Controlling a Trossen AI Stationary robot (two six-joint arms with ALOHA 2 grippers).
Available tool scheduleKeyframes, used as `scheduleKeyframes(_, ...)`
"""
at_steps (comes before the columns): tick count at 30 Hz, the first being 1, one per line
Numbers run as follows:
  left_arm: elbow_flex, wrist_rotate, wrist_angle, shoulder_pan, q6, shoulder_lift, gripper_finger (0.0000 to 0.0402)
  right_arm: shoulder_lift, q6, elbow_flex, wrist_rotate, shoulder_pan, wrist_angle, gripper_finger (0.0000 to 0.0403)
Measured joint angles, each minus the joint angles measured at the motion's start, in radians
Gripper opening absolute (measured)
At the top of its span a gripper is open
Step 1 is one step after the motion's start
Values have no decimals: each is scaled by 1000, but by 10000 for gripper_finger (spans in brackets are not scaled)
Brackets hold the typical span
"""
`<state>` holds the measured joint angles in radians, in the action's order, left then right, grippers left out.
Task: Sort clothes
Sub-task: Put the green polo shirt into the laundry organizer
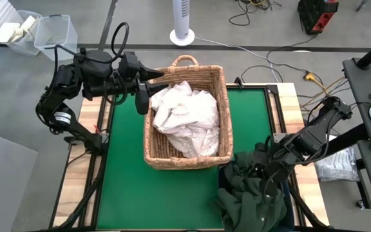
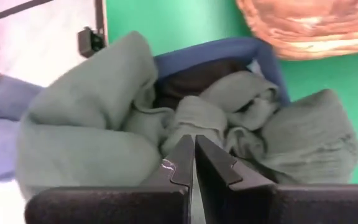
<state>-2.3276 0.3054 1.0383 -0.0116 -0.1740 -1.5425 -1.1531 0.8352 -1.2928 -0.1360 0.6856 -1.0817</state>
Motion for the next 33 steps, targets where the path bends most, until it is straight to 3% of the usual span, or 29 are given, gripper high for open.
scheduleKeyframes(8, 0, 0, 10, 0, 0, -6, 175, -56, -56, -104, 30, 4, 16, 9)
scheduleKeyframes(16, 0, 0, 35, 0, 0, -8, 175, -185, -52, -144, 290, 41, 211, 9)
scheduleKeyframes(33, 0, 18, 36, -2, 60, -7, 175, -388, -331, -114, 248, 10, 252, 9)
